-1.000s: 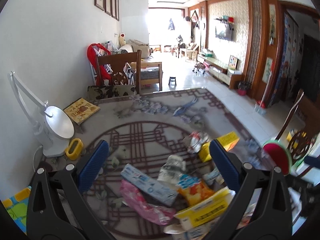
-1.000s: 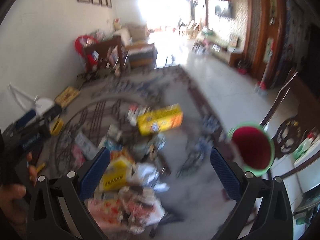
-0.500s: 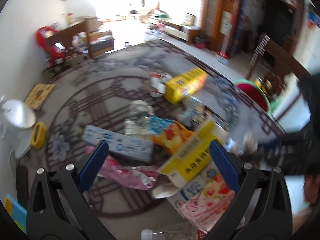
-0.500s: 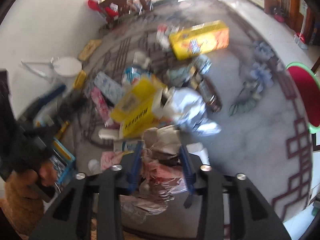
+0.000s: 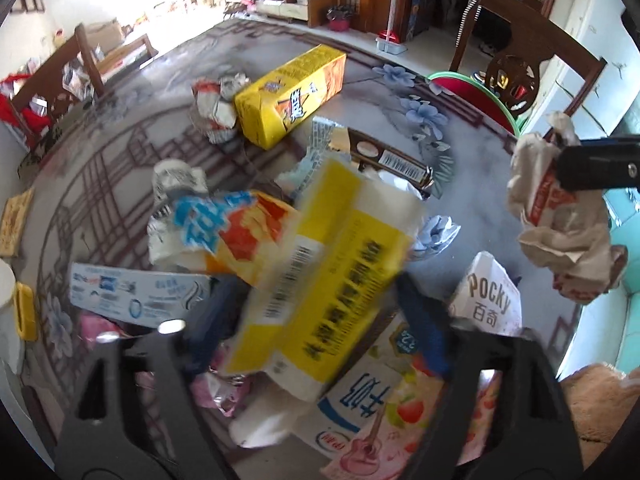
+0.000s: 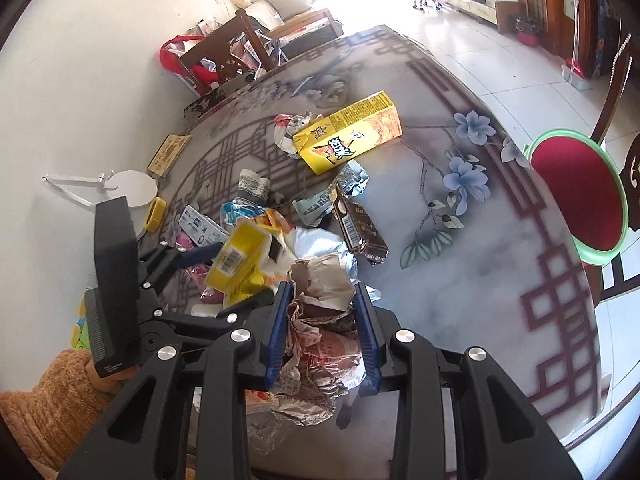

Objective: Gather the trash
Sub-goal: 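Grasp the crumpled foil wrapper with the right gripper while the left grasps the yellow box, then carry the foil to the red bin and open the right gripper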

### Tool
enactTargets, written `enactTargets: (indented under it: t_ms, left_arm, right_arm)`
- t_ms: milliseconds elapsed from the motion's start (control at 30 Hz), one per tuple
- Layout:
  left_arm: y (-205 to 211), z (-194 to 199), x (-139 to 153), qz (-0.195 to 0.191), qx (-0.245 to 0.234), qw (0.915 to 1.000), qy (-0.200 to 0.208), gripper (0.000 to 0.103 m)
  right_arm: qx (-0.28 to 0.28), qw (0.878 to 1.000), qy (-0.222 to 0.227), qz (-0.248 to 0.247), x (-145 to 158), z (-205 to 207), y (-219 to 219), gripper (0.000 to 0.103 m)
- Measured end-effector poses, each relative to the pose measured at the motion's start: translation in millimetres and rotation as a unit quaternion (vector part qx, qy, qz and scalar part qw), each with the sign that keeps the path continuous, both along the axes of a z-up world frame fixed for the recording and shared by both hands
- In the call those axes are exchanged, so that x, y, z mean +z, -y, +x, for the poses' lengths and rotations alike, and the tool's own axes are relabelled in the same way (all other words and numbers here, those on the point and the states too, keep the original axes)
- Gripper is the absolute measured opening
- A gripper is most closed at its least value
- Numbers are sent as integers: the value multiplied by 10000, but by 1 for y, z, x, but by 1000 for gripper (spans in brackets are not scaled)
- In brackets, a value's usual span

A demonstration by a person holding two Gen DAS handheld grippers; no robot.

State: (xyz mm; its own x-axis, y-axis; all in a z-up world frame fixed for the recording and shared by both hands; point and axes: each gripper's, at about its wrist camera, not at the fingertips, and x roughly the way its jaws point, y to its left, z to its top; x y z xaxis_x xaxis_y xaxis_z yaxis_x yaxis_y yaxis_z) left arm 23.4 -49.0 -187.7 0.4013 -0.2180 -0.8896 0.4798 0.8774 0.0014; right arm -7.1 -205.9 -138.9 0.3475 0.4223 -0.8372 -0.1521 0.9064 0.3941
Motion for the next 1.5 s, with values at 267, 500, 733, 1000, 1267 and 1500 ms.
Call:
enactTargets:
  t_ms: [267,500,733,1000,1267,1500]
  left_arm:
    - [-23,1,30,-690,1002,9924,192,40]
    - [-24,17,86,-1312,1509,9774,681,40]
    - [7,51,107,-1710,1654,9683,755,40]
    - [71,77,99,-1737,1418,9726,609,40]
    - [139,100,93,-1740,1040,9783,422,40]
    - [217,122,82,-1810,445,9822,233,40]
  right_arm:
    - [302,9994,152,78,8,18,-2,31]
    - [430,9983,369,154,23,42,8,31]
    - [206,9986,466,136,27,66,52,31]
    - [-659,9966,467,-139,14,95,155,31]
    - [-1372,9868,509,-698,-4,129,243,41]
    - [-1898,9756,683,-872,-5,129,292,76]
